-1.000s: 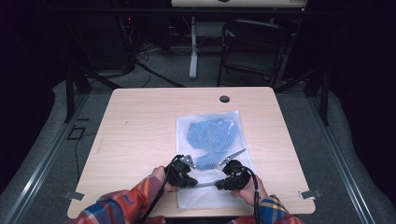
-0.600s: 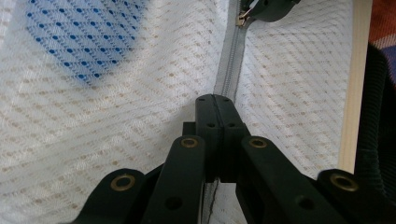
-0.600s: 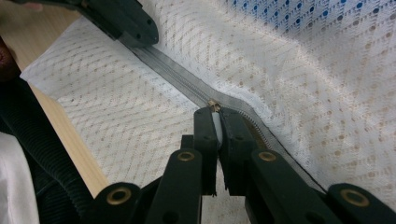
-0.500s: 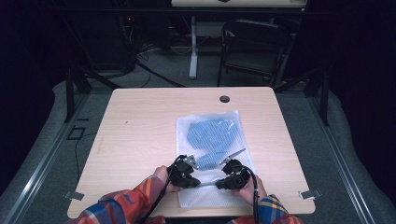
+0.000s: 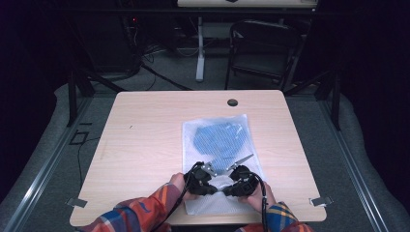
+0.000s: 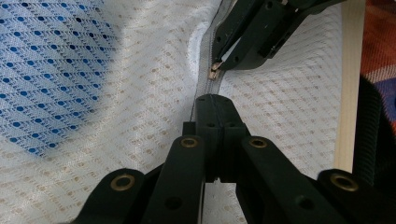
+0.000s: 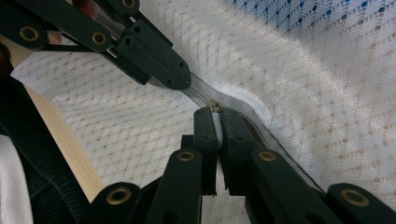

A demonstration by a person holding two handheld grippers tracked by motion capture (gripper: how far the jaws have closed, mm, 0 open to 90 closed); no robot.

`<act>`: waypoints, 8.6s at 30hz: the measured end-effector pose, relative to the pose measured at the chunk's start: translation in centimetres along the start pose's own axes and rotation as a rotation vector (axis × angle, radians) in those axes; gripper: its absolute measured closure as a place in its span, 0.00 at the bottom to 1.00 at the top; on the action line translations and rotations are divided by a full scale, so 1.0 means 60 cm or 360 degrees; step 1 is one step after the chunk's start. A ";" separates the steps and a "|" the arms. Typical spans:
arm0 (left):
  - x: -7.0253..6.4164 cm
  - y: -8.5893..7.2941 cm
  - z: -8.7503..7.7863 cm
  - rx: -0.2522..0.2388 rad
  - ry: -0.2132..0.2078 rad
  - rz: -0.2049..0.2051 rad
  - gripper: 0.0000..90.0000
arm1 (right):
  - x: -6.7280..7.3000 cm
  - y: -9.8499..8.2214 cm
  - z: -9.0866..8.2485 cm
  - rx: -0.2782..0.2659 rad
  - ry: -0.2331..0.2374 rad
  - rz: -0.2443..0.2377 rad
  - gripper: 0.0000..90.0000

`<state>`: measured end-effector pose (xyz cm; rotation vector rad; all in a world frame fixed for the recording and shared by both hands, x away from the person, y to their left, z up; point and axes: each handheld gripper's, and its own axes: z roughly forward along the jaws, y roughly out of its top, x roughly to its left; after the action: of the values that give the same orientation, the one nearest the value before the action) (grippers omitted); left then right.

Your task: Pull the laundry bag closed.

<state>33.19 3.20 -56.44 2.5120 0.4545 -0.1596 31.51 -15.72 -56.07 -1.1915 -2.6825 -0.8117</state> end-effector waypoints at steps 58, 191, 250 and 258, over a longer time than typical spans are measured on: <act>0.007 -0.007 -0.002 -0.0017 -0.0037 -0.0017 1.00 | -0.030 -0.027 -0.038 0.0060 -0.0009 0.0046 0.96; -0.025 0.027 0.040 -0.0178 0.0009 0.0143 1.00 | -0.036 -0.048 -0.055 0.0052 -0.0022 0.0113 0.96; -0.028 0.024 0.041 -0.0194 0.0014 0.0151 1.00 | -0.090 -0.087 -0.092 0.0106 -0.0110 0.0312 0.96; -0.028 0.024 0.040 -0.0189 0.0026 0.0148 1.00 | -0.087 -0.087 -0.093 0.0117 -0.0143 0.0281 0.96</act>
<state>32.09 0.25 -57.34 2.4138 0.3422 -0.0739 30.71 -24.89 -55.12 -1.4544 -2.6019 -0.6434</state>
